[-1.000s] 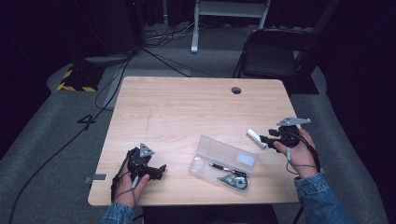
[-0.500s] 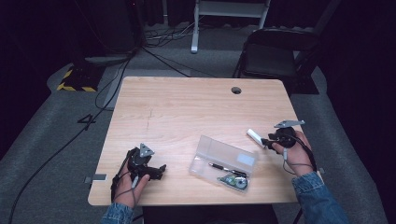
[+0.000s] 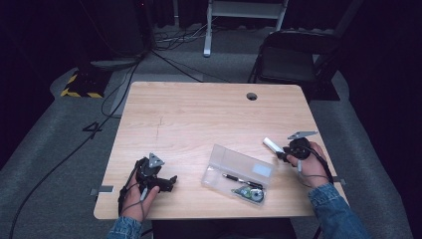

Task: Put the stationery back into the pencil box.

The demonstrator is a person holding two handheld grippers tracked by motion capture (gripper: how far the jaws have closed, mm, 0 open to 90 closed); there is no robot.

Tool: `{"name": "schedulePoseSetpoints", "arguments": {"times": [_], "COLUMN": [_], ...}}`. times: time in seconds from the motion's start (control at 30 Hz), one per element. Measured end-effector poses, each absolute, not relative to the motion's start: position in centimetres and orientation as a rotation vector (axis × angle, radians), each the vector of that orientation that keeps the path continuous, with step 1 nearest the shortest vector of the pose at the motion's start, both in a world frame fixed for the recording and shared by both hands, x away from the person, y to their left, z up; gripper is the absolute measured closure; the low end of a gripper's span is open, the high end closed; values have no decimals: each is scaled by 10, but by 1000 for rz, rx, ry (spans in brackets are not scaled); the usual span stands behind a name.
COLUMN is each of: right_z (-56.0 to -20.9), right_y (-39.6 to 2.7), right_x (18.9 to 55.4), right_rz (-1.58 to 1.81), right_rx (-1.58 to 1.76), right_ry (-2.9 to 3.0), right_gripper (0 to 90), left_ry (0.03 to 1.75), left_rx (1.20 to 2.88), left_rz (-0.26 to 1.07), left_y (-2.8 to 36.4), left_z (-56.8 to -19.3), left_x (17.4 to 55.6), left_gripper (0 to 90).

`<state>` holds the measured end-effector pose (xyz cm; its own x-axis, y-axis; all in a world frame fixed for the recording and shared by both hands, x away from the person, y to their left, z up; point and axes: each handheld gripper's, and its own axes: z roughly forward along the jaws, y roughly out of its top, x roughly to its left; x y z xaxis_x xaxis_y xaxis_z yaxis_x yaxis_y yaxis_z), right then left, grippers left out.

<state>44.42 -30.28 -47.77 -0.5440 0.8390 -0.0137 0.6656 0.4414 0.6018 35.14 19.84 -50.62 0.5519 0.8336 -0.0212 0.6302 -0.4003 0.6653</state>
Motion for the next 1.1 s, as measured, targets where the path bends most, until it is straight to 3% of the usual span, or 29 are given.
{"name": "schedulePoseSetpoints", "arguments": {"times": [0.27,0.47,1.1], "right_z": [-481,-481,-472], "right_y": [-302,-302,-302], "right_x": [445,445,443], "right_rz": [773,792,830], "right_rx": [1273,1272,1263], "right_ry": [2399,2417,2390], "right_gripper": [627,713,718], "left_ry": [1173,1174,1172], "left_rx": [2161,2160,2161], "left_rz": [420,419,420], "left_y": [198,198,198], "left_z": [-506,-506,-506], "left_x": [351,351,351], "left_gripper": [2,2,1]}}
